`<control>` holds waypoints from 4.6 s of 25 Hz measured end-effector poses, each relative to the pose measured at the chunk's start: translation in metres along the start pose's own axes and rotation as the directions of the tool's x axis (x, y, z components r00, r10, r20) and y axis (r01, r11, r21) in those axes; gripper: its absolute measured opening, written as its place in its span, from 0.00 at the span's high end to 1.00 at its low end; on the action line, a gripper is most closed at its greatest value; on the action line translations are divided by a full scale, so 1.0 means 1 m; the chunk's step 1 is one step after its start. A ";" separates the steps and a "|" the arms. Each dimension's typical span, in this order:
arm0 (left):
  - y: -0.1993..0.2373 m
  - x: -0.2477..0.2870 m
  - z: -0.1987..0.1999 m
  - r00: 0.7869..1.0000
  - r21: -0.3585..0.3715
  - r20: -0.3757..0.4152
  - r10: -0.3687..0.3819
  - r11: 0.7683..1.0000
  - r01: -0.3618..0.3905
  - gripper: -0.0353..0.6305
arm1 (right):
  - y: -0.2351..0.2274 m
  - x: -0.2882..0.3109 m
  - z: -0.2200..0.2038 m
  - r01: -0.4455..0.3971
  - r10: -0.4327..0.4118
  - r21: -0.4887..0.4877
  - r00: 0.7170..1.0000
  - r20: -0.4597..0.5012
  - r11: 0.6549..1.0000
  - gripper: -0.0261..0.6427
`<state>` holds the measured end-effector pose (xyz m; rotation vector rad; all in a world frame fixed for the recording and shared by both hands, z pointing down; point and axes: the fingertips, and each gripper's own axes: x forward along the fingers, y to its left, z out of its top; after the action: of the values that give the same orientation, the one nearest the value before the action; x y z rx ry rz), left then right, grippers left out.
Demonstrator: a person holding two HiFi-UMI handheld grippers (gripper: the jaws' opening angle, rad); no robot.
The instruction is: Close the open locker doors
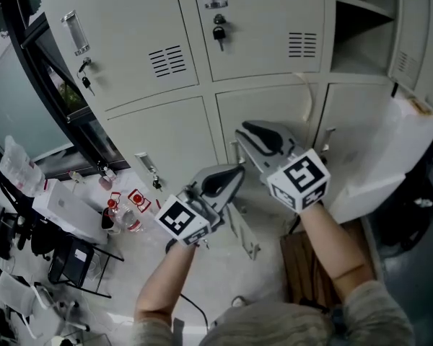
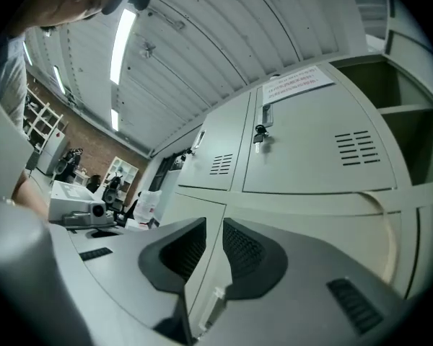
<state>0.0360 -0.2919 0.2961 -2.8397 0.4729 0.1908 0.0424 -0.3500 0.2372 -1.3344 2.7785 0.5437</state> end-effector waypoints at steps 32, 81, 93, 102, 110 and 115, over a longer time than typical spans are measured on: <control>-0.114 -0.088 -0.189 0.945 -0.245 -0.243 0.218 0.929 -0.278 0.94 | 0.184 -0.155 -0.284 -0.252 0.403 0.398 0.840 -0.363 0.882 0.86; -0.095 -0.178 -0.230 0.939 -0.389 -0.254 0.232 0.864 -0.319 0.94 | 0.285 -0.112 -0.346 -0.169 0.385 0.463 0.819 -0.425 0.870 0.86; -0.062 -0.247 -0.233 0.902 -0.390 -0.283 0.327 0.820 -0.419 0.94 | 0.337 -0.046 -0.337 -0.252 0.425 0.432 0.827 -0.368 0.866 0.86; -0.034 -0.285 -0.235 0.877 -0.378 -0.296 0.378 0.797 -0.471 0.94 | 0.352 0.004 -0.337 -0.250 0.399 0.411 0.856 -0.328 0.876 0.86; -0.007 -0.299 -0.241 0.859 -0.371 -0.296 0.418 0.778 -0.506 0.94 | 0.359 0.030 -0.343 -0.257 0.402 0.400 0.852 -0.336 0.880 0.86; 0.008 -0.299 -0.245 0.859 -0.371 -0.299 0.416 0.779 -0.506 0.94 | 0.361 0.049 -0.344 -0.269 0.412 0.402 0.850 -0.329 0.876 0.86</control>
<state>-0.2265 -0.2753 0.5797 -3.1274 1.3413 0.1072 -0.2150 -0.2866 0.6620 -0.9602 3.2651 -0.2630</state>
